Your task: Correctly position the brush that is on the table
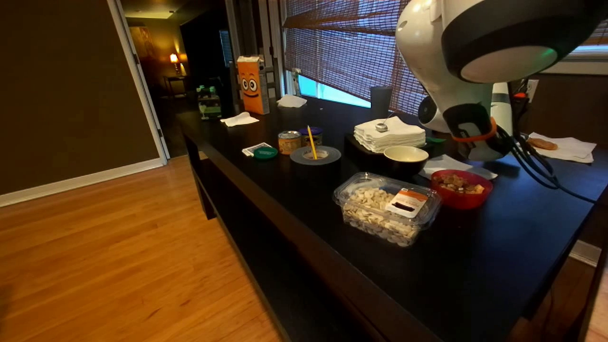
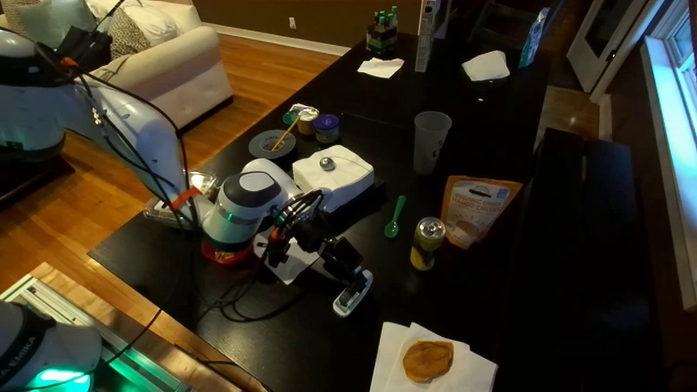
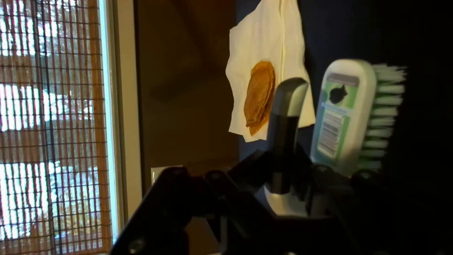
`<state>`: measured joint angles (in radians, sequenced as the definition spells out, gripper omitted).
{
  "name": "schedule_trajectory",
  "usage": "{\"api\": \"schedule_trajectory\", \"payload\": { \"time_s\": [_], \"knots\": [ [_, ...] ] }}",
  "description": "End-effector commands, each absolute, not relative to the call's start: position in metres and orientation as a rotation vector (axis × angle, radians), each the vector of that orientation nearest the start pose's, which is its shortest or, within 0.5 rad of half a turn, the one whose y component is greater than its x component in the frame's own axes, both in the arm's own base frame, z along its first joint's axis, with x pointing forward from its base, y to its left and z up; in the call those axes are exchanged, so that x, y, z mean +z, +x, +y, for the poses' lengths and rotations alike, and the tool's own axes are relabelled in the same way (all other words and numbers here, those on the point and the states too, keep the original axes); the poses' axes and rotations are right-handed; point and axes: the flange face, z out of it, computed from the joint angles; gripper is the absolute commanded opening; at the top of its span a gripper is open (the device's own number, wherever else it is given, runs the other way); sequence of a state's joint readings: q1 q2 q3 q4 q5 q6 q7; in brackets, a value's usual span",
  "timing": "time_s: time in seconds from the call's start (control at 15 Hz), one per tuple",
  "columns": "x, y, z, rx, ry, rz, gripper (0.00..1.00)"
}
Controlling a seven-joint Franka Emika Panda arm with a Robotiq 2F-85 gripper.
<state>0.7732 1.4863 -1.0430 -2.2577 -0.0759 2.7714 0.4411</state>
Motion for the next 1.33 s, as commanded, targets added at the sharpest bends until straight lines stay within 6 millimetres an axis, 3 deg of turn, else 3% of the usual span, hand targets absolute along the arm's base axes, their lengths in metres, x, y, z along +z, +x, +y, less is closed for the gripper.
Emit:
{"api": "schedule_trajectory", "payload": {
  "time_s": [0.0,0.6,0.67,0.73,0.93,1.0,1.2,1.27],
  "knots": [
    [0.0517,0.4192,-0.2712,-0.261,1.849,-0.247,0.06],
    [0.0463,0.4224,-0.2775,-0.28,1.847,-0.226,0.06],
    [0.0456,0.4224,-0.2782,-0.282,1.847,-0.225,0.34],
    [0.0453,0.4223,-0.2787,-0.284,1.848,-0.224,0.5],
    [0.0442,0.4229,-0.2802,-0.287,1.848,-0.226,0.69],
    [0.0442,0.4235,-0.2807,-0.288,1.847,-0.226,0.59],
    [0.0448,0.4243,-0.2805,-0.287,1.846,-0.226,0.55],
    [0.0451,0.4244,-0.2803,-0.287,1.846,-0.226,0.6]
  ]
}}
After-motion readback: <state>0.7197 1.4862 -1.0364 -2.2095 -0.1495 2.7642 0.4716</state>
